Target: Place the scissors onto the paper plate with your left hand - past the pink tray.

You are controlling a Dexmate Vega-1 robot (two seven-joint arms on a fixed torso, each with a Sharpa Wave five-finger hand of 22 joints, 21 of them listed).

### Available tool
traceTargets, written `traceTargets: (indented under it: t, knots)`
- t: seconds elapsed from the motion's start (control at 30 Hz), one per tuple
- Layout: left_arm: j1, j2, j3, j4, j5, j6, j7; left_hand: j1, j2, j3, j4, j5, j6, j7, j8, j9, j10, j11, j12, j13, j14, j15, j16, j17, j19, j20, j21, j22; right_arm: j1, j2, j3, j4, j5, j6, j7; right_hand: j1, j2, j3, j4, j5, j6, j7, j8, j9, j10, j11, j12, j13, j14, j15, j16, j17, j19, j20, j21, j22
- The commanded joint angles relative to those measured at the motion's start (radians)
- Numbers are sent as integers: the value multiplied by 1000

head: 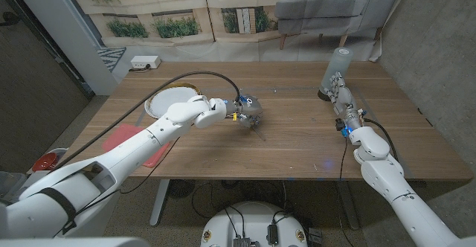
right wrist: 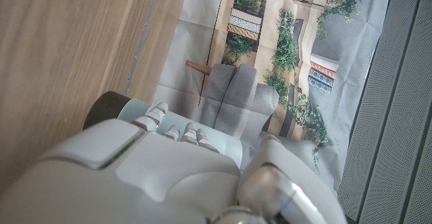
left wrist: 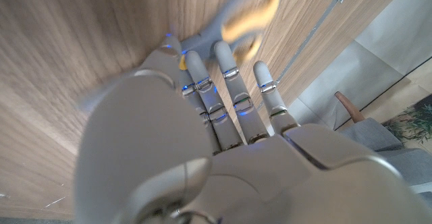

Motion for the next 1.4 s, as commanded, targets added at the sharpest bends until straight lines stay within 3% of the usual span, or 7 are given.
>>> traceTargets:
  t: [0.03,0.23,0.3,0.6,1.4]
  knots:
    - [28,16,-4,-17,29,17,76,14,6,13,4,-6,118,78,55,0,40,2,2,7,42,-160,9,5,27,1,27,-1,-16,-6,4,-22,-5,0,-13,9,1,0,-2,0,2,6,5,3,-2,0,-3,3,-2,7,0,3,-4,-3,5,3]
    - [39,25,-5,-30,47,28,96,27,-5,17,2,-8,139,89,60,-7,55,2,-9,9,72,-163,5,4,43,-6,48,-4,-23,-10,5,-32,-8,-1,-19,10,1,1,-3,-1,3,6,5,3,-3,1,-3,3,-2,8,0,3,-4,-3,5,3]
    - [40,27,-6,-31,46,27,98,32,-9,19,1,-9,139,92,59,-9,53,15,-13,13,77,-163,2,5,44,-6,54,-5,-24,-10,4,-33,-8,1,-19,10,1,1,-3,-1,2,6,5,3,0,2,-2,3,-2,8,0,3,-4,-3,5,3]
    - [56,38,-23,-59,38,25,131,39,-17,24,4,-10,145,107,57,-13,64,29,-18,29,105,-162,-9,3,50,-6,77,-8,-28,-13,2,-43,-9,-2,-22,11,1,2,-4,-1,3,7,5,3,-2,2,-3,3,-1,9,0,3,-3,-3,5,3]
    - [72,55,-76,-106,30,16,182,61,-19,35,5,-12,151,131,49,-13,64,47,-33,67,114,-164,-38,10,29,4,114,-11,-9,-8,-5,-36,-11,0,-20,12,2,3,-4,-4,3,10,5,3,0,4,-3,3,-1,10,0,4,-3,-4,5,3]
